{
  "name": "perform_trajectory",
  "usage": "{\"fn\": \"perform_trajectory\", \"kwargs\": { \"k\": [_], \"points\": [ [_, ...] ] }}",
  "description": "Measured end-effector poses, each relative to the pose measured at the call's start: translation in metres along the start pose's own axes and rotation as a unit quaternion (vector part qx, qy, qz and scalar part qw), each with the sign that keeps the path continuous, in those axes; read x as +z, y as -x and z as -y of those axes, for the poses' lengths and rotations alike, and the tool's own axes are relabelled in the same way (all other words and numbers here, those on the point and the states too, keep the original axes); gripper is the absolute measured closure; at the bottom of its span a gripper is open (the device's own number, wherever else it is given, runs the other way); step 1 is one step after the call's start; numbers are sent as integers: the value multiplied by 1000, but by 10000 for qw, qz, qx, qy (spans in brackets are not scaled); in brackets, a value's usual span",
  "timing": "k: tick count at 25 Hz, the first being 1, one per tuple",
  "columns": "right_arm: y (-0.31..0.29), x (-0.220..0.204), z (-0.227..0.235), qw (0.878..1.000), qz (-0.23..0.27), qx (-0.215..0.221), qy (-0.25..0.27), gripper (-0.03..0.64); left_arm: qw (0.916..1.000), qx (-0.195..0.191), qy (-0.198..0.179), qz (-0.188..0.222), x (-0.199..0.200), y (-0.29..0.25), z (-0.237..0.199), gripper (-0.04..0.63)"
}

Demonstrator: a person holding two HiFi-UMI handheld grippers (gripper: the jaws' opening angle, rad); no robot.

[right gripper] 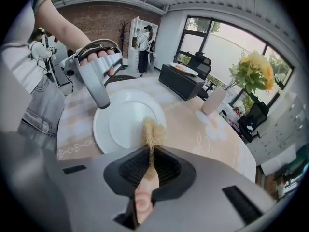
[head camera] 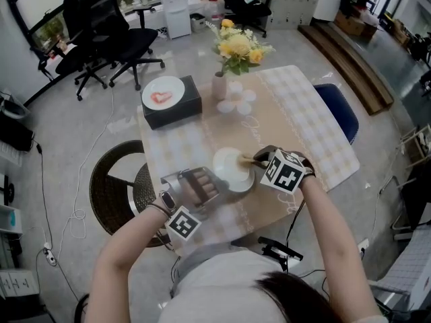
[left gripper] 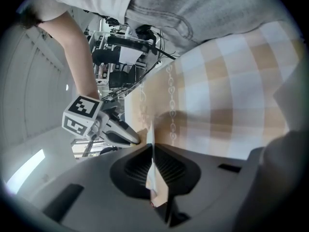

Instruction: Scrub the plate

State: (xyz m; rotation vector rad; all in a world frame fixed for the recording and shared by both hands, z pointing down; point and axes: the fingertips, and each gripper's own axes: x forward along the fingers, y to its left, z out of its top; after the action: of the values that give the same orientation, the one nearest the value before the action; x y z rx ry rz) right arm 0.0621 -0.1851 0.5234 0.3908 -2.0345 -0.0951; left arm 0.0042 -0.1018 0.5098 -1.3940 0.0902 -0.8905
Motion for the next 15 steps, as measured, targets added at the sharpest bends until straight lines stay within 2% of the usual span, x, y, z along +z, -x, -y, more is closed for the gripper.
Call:
{"fn": "perform_trajectory", "kwargs": {
  "k": [7, 11, 15],
  "points": [
    [5, -10, 3, 9999, -60, -55, -69, 583, 10000, 17, -45, 19, 1, 0, -2, 575],
    [19, 21, 10, 9992, 319, -144, 174, 583, 9999, 75, -73, 40, 3, -1, -4, 575],
    [32, 60, 1, 9957, 548, -125, 737, 583, 9999, 72, -113, 61, 7, 1, -4, 575]
  ]
}}
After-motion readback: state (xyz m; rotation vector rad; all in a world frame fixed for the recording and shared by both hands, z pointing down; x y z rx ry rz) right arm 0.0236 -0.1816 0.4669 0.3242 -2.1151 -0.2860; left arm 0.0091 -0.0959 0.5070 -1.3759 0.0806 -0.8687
